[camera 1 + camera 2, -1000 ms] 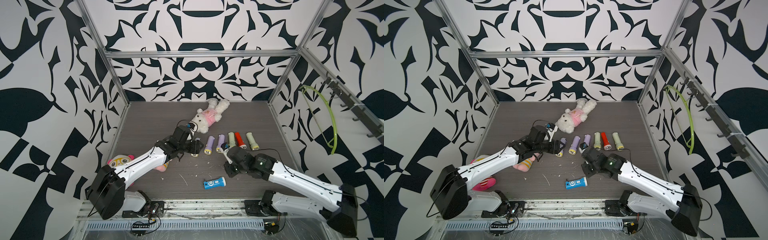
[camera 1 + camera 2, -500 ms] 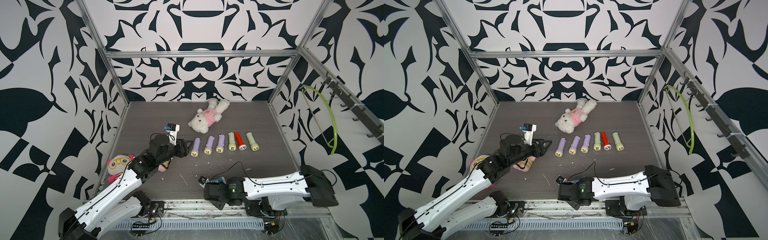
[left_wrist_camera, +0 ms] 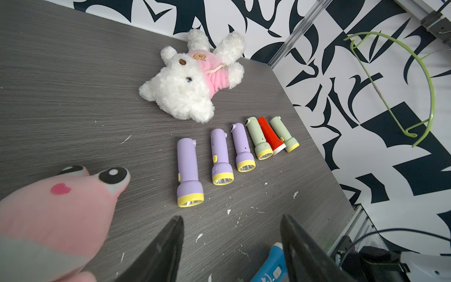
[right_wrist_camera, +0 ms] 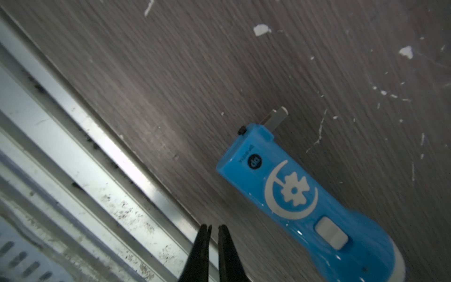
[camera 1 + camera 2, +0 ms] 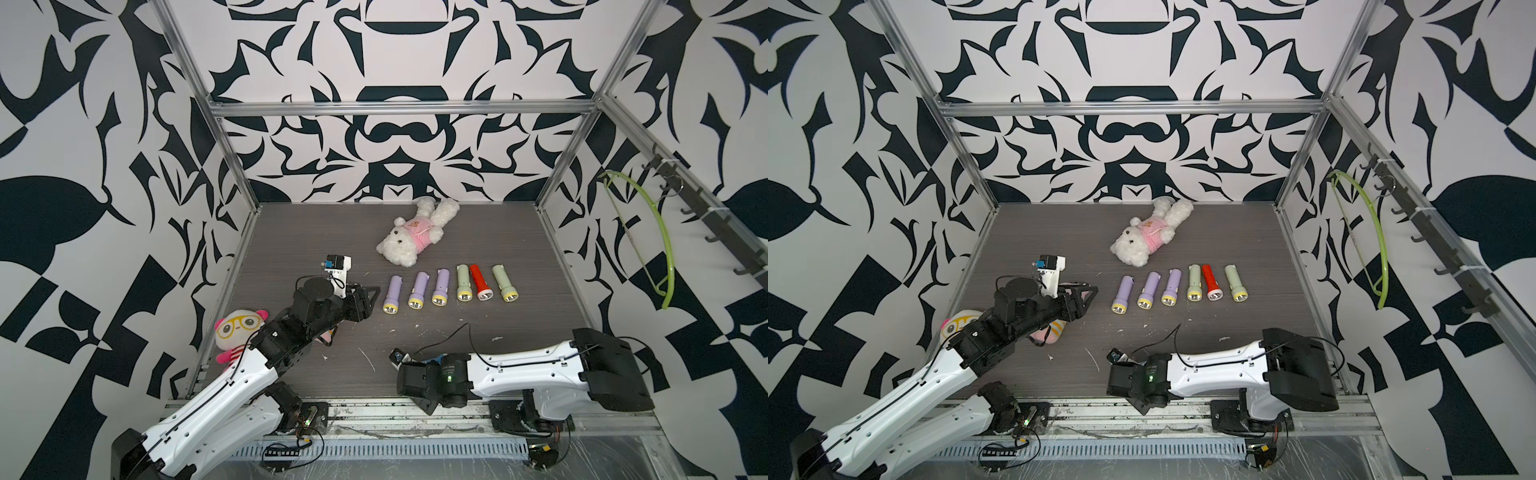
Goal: Close the plug at the bottom of the flashlight
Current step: Adjust the flashlight at the center of the board.
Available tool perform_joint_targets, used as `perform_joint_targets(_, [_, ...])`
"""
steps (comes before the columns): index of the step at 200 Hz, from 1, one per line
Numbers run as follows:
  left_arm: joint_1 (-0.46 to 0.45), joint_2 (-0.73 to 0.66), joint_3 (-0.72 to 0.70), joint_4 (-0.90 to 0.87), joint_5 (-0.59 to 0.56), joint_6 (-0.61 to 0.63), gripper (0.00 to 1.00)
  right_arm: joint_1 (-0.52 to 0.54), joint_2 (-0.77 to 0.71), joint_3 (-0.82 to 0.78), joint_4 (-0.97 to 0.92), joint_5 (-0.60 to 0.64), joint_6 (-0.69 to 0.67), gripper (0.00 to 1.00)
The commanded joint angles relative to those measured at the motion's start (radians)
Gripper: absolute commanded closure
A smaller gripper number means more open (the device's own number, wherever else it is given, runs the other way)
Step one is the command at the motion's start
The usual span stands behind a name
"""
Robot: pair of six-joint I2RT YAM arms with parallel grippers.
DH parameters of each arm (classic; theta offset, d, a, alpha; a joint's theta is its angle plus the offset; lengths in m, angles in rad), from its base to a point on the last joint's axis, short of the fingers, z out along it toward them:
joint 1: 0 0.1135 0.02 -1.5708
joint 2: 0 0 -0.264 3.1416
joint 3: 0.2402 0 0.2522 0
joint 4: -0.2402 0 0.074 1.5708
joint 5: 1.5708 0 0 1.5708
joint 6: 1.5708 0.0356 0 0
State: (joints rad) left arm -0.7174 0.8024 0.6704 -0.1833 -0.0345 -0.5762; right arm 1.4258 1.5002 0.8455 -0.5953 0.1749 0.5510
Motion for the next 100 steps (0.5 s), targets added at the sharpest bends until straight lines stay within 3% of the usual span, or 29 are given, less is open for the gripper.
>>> perform_joint_targets(1, [0.006, -0.009, -0.02, -0.007, -0.004, -0.01, 0.33, -0.062, -0.016, -0.002, 0.058, -0.029, -0.038, 0.87])
perform_joint_targets(100, [0.006, -0.026, -0.039, -0.021, -0.005, -0.01, 0.32, -0.335, 0.117, 0.047, 0.146, -0.17, -0.186, 0.86])
